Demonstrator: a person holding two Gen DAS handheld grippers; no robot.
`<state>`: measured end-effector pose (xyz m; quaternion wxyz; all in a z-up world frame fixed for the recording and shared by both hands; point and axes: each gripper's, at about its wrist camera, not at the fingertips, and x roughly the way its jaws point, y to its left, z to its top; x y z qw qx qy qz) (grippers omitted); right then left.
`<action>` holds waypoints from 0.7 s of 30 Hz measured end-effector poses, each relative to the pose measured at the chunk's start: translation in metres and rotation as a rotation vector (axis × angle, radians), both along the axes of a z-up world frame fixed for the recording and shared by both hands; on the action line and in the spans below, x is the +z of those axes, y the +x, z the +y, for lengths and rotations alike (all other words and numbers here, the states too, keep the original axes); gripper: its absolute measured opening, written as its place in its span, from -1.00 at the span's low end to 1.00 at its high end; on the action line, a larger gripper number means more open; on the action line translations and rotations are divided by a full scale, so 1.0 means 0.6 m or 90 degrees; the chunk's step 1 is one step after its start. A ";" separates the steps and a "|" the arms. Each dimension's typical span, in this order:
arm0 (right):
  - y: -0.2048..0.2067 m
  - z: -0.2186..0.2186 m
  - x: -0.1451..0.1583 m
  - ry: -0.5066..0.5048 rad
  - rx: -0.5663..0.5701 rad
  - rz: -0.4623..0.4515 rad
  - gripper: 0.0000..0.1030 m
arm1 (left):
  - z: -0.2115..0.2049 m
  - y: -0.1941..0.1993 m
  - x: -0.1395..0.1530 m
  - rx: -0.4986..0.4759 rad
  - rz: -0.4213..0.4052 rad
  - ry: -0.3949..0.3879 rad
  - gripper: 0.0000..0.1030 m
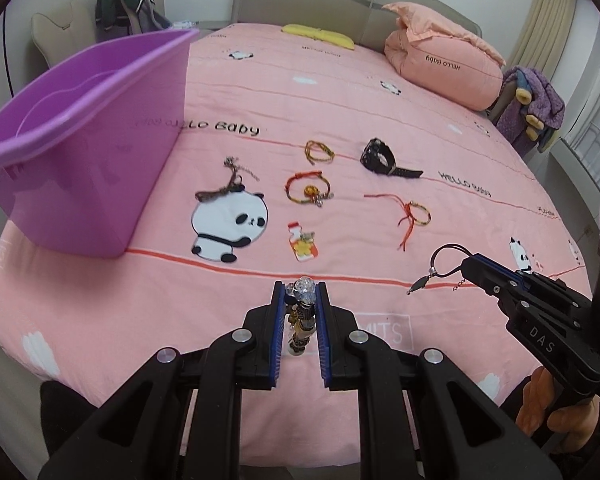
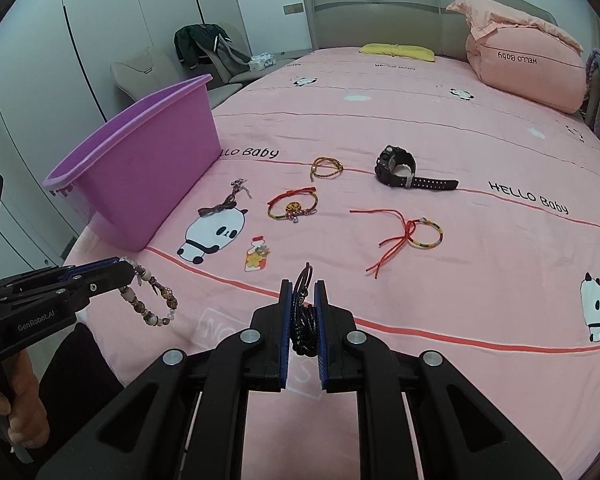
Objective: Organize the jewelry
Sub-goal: 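Carry both pieces into the purple tub and open both tools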
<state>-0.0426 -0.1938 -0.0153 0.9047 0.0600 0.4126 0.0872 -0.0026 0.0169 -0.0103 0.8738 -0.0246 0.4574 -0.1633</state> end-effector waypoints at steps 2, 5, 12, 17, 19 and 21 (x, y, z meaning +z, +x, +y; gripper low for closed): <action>0.005 0.008 0.018 -0.001 0.003 -0.011 -0.79 | 0.010 0.007 0.022 -0.004 -0.011 -0.006 -0.72; 0.014 0.021 0.047 0.005 0.009 -0.030 -0.79 | 0.022 0.018 0.060 -0.011 -0.035 -0.014 -0.72; 0.057 0.072 0.115 0.030 0.039 -0.070 -0.79 | 0.062 0.071 0.139 -0.015 -0.077 -0.037 -0.72; 0.108 0.123 0.158 0.047 0.065 -0.091 -0.79 | 0.110 0.121 0.172 0.005 -0.095 -0.039 -0.72; 0.133 0.149 0.173 0.055 0.080 -0.096 -0.79 | 0.133 0.141 0.181 0.017 -0.102 -0.038 -0.72; 0.159 0.180 0.188 0.060 0.097 -0.102 -0.79 | 0.162 0.165 0.189 0.033 -0.109 -0.034 -0.72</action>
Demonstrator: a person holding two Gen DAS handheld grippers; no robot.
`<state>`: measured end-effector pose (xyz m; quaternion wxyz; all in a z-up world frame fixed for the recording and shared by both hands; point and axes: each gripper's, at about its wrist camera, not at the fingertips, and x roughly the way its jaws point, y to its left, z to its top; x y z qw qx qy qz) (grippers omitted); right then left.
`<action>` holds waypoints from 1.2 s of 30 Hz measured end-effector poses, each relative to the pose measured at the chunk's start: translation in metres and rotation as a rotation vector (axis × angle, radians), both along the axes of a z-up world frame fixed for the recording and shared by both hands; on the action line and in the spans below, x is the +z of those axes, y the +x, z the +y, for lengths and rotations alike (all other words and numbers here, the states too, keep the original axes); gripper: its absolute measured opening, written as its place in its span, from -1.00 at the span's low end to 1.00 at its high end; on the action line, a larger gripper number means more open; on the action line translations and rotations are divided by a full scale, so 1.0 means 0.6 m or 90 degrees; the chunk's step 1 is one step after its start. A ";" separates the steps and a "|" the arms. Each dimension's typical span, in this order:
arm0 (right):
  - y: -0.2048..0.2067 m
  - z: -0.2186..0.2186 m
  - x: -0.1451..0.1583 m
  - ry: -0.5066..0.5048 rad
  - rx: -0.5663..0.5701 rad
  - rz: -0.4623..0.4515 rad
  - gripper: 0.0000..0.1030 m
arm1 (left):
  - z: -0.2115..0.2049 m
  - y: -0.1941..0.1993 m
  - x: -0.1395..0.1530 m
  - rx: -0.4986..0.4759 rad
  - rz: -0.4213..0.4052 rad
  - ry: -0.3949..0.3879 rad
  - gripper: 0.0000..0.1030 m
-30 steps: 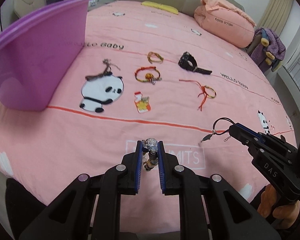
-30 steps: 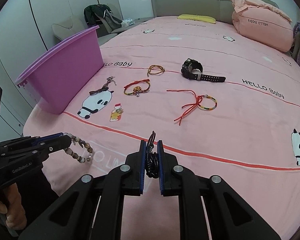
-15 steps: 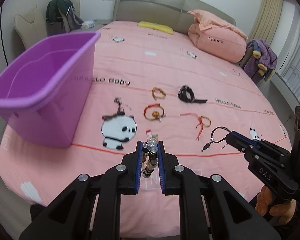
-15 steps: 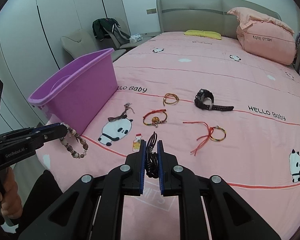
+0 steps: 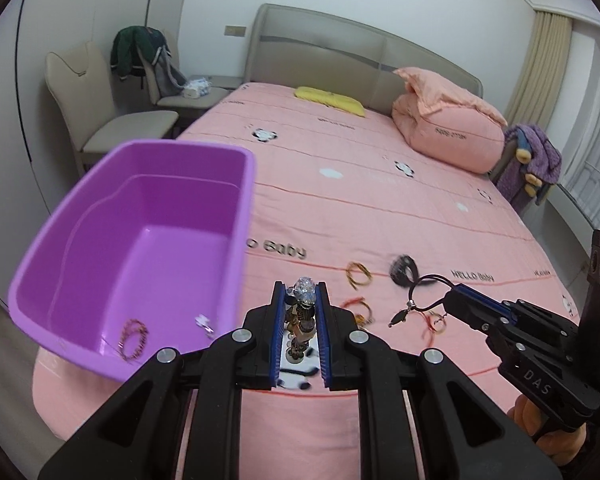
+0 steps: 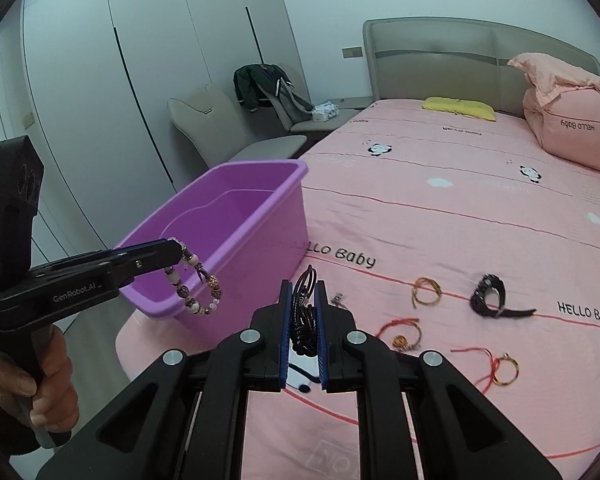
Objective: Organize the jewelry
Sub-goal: 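Carry both pieces into the purple tub and open both tools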
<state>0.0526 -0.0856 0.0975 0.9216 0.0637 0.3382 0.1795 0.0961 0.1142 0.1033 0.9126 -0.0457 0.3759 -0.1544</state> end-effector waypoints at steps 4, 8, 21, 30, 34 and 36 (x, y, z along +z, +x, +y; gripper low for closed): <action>0.051 0.065 0.020 0.008 0.039 -0.007 -0.79 | 0.059 0.038 0.008 0.035 -0.006 0.009 -0.72; 0.101 0.141 0.023 0.010 0.081 -0.001 -0.79 | 0.117 0.072 0.000 0.072 0.003 0.027 -0.72; 0.207 0.290 -0.031 -0.013 0.141 0.096 -0.79 | 0.235 0.134 -0.083 0.143 0.097 0.037 -0.72; 0.248 0.326 -0.075 -0.053 0.139 0.162 -0.78 | 0.245 0.167 -0.124 0.146 0.150 0.058 -0.71; 0.252 0.326 -0.083 -0.069 0.122 0.163 -0.49 | 0.252 0.172 -0.132 0.168 0.167 0.063 -0.66; 0.251 0.319 -0.078 -0.070 0.111 0.148 -0.33 | 0.260 0.170 -0.127 0.190 0.162 0.059 -0.40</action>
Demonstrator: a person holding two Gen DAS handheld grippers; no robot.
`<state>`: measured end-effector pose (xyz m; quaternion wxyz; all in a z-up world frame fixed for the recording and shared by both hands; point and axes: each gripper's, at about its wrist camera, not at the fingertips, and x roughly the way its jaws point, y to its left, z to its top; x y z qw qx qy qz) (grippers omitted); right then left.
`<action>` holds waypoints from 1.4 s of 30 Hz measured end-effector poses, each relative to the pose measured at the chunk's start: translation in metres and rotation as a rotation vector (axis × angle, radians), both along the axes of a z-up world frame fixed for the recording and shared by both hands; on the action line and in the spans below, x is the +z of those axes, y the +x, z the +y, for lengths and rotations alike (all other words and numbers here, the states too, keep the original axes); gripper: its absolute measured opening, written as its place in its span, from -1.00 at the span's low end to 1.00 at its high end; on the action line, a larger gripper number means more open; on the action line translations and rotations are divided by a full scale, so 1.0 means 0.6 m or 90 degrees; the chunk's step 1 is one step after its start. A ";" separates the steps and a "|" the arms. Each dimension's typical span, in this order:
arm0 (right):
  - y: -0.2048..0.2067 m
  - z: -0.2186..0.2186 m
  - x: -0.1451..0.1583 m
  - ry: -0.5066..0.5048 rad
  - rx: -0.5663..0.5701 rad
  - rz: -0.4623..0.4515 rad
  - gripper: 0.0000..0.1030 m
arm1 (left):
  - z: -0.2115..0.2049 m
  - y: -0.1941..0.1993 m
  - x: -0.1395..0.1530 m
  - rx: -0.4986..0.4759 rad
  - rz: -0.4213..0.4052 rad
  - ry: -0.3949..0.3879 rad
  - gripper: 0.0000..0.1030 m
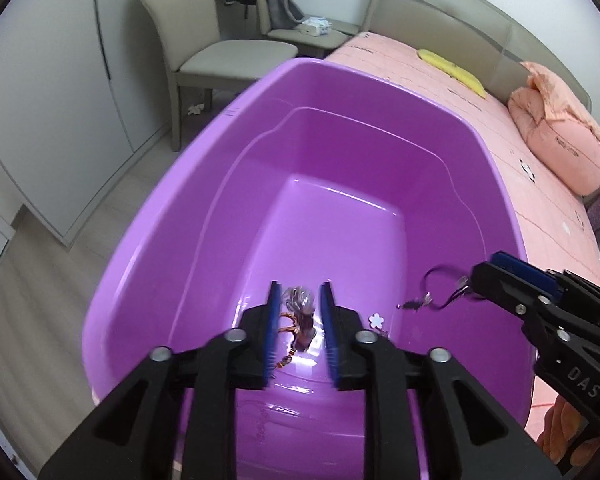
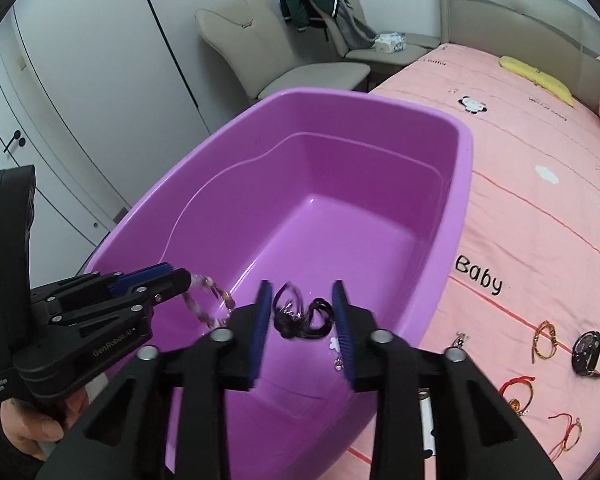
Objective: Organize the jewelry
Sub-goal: 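Carry both pieces into the purple tub and open both tools, then withdraw both tools from the tub toward the red string bracelets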
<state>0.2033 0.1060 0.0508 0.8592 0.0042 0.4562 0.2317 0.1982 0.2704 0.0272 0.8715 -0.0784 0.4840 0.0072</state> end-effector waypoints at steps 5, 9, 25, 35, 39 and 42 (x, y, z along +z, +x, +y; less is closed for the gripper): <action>-0.008 -0.016 0.012 0.000 -0.012 -0.015 -0.25 | 0.017 -0.018 0.024 0.042 -0.043 0.017 0.42; -0.015 -0.022 0.016 0.003 -0.015 -0.021 -0.22 | 0.021 -0.024 0.035 0.052 -0.046 0.015 0.49; -0.077 -0.060 0.033 0.001 -0.019 -0.032 -0.08 | 0.006 -0.076 0.056 0.062 -0.038 0.030 0.69; -0.131 -0.114 0.038 0.008 -0.045 -0.039 0.11 | -0.035 -0.119 0.084 0.050 -0.056 0.038 0.81; -0.155 -0.143 0.036 0.010 -0.058 -0.042 0.15 | -0.061 -0.142 0.095 0.041 -0.068 0.048 0.82; -0.179 -0.171 0.036 0.013 -0.069 -0.044 0.20 | -0.083 -0.159 0.101 0.030 -0.073 0.053 0.84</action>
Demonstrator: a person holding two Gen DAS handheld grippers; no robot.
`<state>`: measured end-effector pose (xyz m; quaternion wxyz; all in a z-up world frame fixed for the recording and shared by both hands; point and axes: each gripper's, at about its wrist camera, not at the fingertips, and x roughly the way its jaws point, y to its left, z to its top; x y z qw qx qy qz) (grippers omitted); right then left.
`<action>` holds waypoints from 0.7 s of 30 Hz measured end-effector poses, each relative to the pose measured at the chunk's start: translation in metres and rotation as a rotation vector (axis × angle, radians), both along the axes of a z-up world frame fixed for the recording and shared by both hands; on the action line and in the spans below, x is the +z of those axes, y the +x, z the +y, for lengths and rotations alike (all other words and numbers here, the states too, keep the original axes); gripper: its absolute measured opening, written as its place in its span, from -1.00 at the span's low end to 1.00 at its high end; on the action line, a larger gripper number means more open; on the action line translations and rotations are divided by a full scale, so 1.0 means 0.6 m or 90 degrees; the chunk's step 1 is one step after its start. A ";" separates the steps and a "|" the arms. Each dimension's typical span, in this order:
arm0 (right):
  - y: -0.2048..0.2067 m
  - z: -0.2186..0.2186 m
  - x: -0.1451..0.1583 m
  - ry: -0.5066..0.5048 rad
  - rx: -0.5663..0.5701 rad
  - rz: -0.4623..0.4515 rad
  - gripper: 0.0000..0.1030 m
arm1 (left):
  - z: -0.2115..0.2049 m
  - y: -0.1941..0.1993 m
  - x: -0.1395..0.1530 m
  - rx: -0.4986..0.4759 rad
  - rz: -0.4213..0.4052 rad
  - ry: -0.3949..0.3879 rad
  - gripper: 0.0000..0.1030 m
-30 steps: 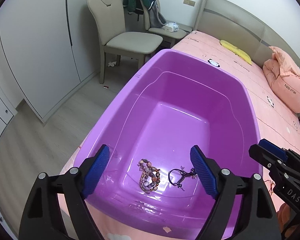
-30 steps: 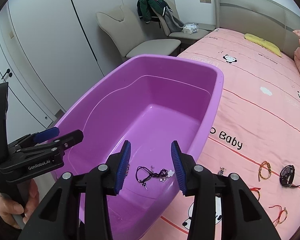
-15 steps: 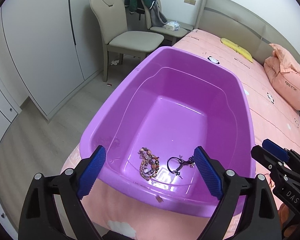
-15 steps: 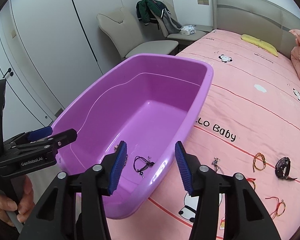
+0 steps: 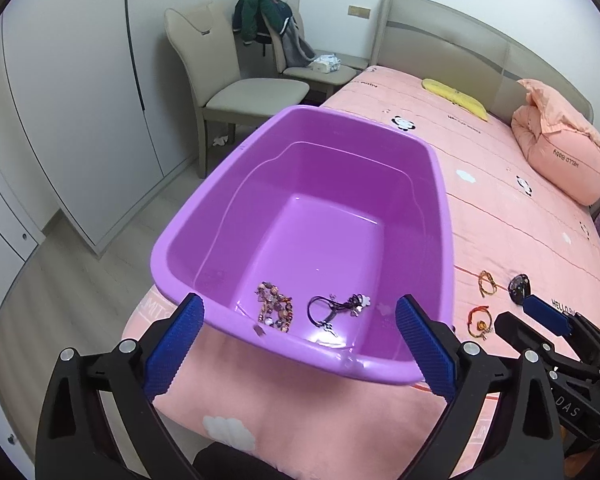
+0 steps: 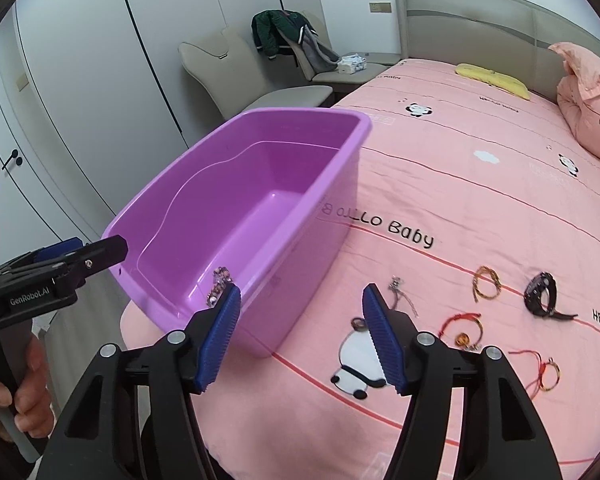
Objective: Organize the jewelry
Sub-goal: 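Withdraw both tools from the tub toward the red string bracelets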
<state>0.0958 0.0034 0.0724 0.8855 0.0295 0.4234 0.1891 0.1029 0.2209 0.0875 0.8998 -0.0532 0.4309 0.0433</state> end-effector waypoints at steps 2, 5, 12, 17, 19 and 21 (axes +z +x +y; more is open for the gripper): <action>-0.016 -0.020 -0.001 0.003 -0.010 -0.002 0.24 | -0.015 -0.011 0.003 -0.009 -0.002 0.007 0.85; -0.041 -0.053 -0.008 0.005 -0.032 0.000 0.30 | -0.043 -0.030 0.004 -0.026 -0.006 0.017 0.85; -0.107 -0.130 -0.040 -0.006 -0.075 0.016 0.31 | -0.113 -0.064 -0.010 -0.077 0.000 0.018 0.87; -0.161 -0.193 -0.068 -0.013 -0.112 0.020 0.31 | -0.163 -0.087 -0.033 -0.114 0.007 0.019 0.87; -0.182 -0.219 -0.079 -0.018 -0.129 0.021 0.31 | -0.183 -0.095 -0.046 -0.125 0.013 0.011 0.87; -0.199 -0.247 -0.090 -0.018 -0.149 0.024 0.31 | -0.200 -0.101 -0.059 -0.131 0.018 0.007 0.87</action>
